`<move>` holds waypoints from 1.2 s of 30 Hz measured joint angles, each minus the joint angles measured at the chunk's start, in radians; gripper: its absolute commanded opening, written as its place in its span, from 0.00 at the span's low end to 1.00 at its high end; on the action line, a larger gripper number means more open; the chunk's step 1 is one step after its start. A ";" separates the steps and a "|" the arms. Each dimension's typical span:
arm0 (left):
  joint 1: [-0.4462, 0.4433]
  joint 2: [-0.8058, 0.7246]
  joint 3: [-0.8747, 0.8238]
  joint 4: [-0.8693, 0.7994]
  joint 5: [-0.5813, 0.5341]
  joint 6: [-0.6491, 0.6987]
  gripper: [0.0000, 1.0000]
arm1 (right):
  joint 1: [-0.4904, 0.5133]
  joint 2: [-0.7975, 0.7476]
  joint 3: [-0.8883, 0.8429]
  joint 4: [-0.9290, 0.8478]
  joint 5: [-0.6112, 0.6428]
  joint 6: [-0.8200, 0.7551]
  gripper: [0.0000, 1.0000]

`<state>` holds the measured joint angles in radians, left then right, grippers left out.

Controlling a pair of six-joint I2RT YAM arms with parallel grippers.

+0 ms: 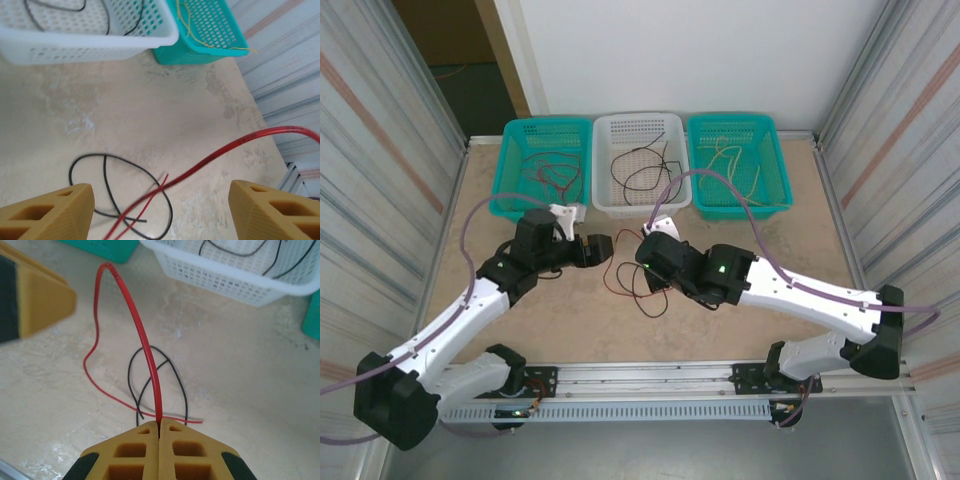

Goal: Untangle the cables

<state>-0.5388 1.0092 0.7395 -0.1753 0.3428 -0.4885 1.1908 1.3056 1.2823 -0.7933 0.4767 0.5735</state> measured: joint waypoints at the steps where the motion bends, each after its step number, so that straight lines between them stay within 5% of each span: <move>1: -0.024 -0.002 0.001 0.011 -0.021 0.037 0.75 | 0.005 -0.007 0.006 0.001 0.003 -0.011 0.00; 7: -0.063 0.014 0.010 0.062 -0.107 0.163 0.63 | 0.034 -0.034 0.028 -0.001 0.024 -0.049 0.00; 18: -0.064 0.041 0.004 0.172 -0.101 0.173 0.02 | 0.046 -0.100 0.031 0.013 0.029 -0.082 0.00; 28: -0.065 0.036 0.050 0.164 -0.070 0.154 0.00 | 0.046 -0.117 0.031 0.039 0.048 -0.086 0.01; 32: -0.066 0.027 0.089 0.119 -0.099 0.155 0.00 | 0.046 -0.127 0.031 0.045 0.069 -0.084 0.44; 36: -0.046 0.049 0.225 -0.037 -0.207 0.159 0.00 | 0.046 -0.167 0.016 0.048 0.129 -0.080 0.58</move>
<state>-0.5850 1.0580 0.9642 -0.2123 0.1360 -0.3294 1.2369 1.1389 1.2987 -0.7448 0.6052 0.4931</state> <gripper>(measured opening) 0.064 0.552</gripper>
